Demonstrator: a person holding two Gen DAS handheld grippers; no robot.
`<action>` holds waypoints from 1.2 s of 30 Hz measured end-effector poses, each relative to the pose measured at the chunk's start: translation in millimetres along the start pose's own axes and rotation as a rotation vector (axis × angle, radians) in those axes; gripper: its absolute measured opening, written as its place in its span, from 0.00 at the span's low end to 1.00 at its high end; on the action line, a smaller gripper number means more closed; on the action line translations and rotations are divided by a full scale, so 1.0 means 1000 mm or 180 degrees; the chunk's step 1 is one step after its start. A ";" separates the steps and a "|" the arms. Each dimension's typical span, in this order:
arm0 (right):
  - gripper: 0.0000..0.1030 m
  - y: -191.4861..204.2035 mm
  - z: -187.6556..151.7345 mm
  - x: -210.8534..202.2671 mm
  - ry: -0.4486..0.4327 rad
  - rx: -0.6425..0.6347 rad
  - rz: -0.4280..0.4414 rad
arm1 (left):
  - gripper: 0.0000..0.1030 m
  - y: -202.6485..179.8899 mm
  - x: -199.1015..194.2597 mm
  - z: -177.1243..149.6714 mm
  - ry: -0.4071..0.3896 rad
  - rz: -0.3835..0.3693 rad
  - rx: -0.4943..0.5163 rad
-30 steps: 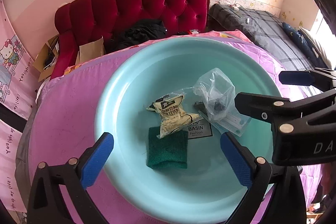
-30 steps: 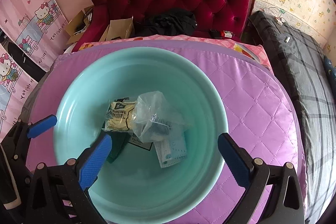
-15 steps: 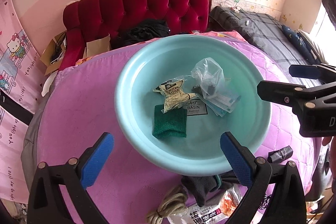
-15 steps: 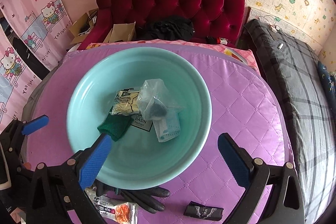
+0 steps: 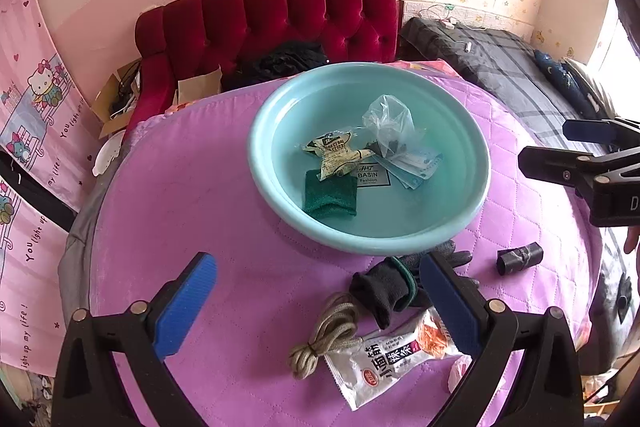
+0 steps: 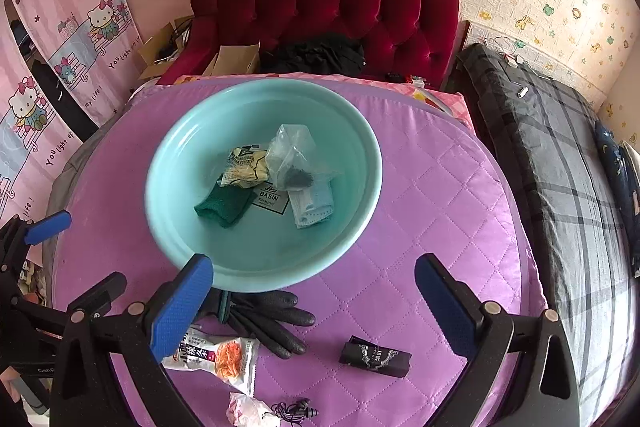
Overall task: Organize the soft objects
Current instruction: 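Raise both tools out of the basin back over the table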
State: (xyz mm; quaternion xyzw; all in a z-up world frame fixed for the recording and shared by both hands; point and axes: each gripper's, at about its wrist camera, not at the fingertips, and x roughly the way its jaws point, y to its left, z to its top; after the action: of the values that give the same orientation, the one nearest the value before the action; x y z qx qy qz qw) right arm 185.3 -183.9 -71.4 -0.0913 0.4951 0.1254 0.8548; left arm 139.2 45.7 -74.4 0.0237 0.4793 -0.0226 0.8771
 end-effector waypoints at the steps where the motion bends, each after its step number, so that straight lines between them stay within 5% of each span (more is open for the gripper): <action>1: 1.00 0.000 -0.003 -0.003 -0.0002 0.0002 0.0010 | 1.00 0.000 -0.003 -0.003 -0.0004 0.0002 0.0006; 36: 1.00 -0.017 -0.137 -0.018 -0.0095 0.0000 -0.0020 | 1.00 -0.008 -0.035 -0.131 0.0029 -0.0052 -0.0249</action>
State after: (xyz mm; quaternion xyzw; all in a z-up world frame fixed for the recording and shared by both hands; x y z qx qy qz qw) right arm 69.0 -240.6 -122.5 -0.0909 0.4820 0.1240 0.8626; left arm 10.3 47.0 -115.9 -0.0144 0.4840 -0.0109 0.8749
